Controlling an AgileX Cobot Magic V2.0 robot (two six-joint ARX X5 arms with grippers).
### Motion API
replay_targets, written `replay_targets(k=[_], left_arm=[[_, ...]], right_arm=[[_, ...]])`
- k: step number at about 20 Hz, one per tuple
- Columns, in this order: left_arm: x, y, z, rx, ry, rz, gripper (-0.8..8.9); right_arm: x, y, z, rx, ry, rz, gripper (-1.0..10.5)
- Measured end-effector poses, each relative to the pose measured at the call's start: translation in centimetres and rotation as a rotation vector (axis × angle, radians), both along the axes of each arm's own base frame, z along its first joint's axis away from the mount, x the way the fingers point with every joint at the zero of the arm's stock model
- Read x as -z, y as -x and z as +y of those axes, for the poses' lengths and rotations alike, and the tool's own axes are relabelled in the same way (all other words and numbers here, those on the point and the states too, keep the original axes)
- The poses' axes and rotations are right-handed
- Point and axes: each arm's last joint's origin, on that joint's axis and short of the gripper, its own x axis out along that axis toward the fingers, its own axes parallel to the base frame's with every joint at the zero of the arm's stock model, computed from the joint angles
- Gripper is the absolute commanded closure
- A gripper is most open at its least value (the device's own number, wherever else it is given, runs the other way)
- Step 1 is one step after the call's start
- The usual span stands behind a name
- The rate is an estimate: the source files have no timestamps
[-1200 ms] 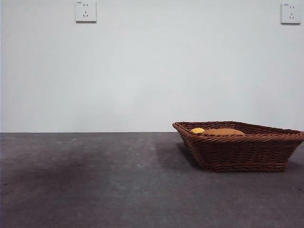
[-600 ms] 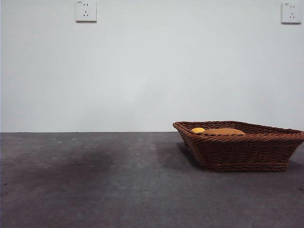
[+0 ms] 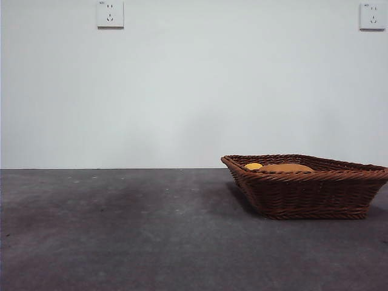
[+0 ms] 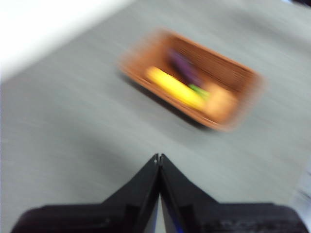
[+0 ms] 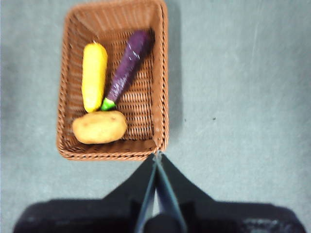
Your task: Help me put the vegetables on the table into the basket
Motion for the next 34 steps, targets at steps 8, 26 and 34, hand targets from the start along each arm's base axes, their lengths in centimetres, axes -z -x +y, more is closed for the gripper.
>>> replay_targets(k=[8,26,34], left_arm=[[16.5,2.3,5.6,-0.404,0.167,-0.283,8.17],[25.0,4.6,6.9,-0.637,0.246,-0.271,8.17],[25.0,4.6,6.9,-0.637,0.247,-0.273,8.17]], right_arm=[[2.5,-3.5,-0.1,0.000,-0.004,0.116,9.5],[-0.7,-7.5,-0.3,0.013,0.027,-0.417,9.5],[-0.7,-7.5,-0.3,0.013,0.027,-0.417,9.5]])
